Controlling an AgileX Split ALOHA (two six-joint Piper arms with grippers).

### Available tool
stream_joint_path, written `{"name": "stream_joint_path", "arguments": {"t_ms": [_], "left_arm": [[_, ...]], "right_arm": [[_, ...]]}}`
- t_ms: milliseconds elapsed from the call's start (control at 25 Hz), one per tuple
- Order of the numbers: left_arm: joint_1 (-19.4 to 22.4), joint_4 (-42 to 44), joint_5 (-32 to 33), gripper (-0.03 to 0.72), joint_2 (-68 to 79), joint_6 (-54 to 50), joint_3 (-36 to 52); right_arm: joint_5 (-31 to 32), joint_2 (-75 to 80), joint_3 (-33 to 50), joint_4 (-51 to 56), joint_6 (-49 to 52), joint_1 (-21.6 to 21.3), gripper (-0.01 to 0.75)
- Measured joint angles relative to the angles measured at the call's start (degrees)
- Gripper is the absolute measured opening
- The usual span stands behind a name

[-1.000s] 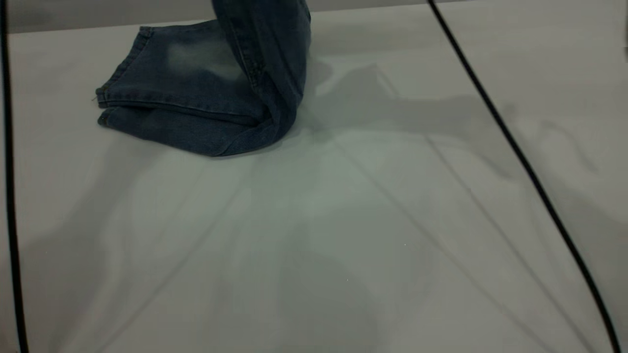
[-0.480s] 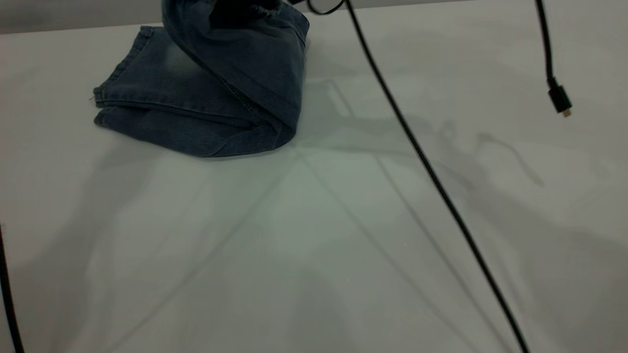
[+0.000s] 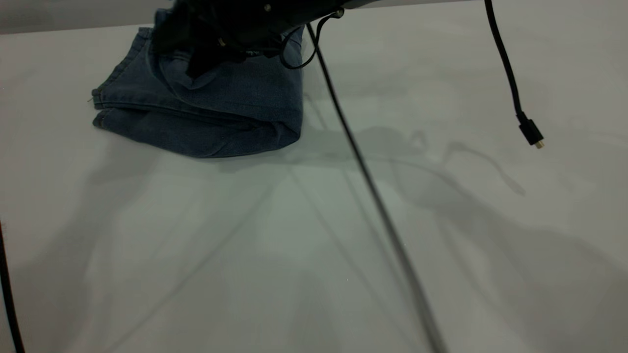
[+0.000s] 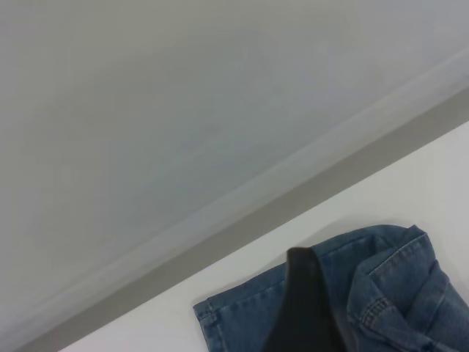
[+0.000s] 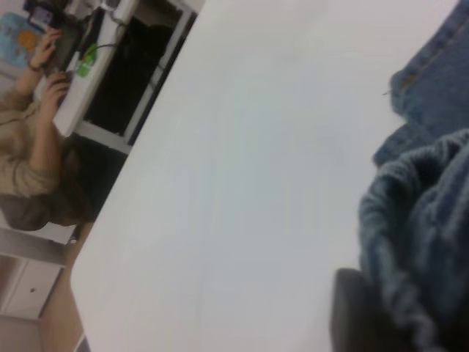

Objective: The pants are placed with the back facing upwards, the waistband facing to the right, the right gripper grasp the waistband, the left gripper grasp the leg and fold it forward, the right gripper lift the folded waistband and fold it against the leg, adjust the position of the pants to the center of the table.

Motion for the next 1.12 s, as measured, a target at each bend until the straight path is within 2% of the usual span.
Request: {"name": "stream_joint_path", "arguments": {"t_ms": [240, 360, 560, 720, 1120], "left_arm": [[-0.26, 0.06, 0.0, 0.498, 0.0, 0.0, 0.0], [-0.26, 0.06, 0.0, 0.498, 0.0, 0.0, 0.0], [-0.26, 0.11, 0.0, 0.498, 0.0, 0.0, 0.0], [-0.26, -0.41, -0.15, 0.498, 0.11, 0.0, 0.13], [-0.31, -5.0, -0.15, 0.497, 3.79, 0.0, 0.13]], "right_arm": [[0.86, 0.0, 0.0, -0.06, 1.86, 0.28, 0.521], [0.68, 0.0, 0.0, -0.06, 1.94, 0.16, 0.593], [-2.16, 0.0, -0.23, -0.11, 1.94, -1.46, 0.587], [-2.09, -0.47, -1.17, -3.86, 4.65, -4.96, 0.578], [-0.49, -7.73, -1.17, -24.87, 15.93, -19.06, 0.576]]}}
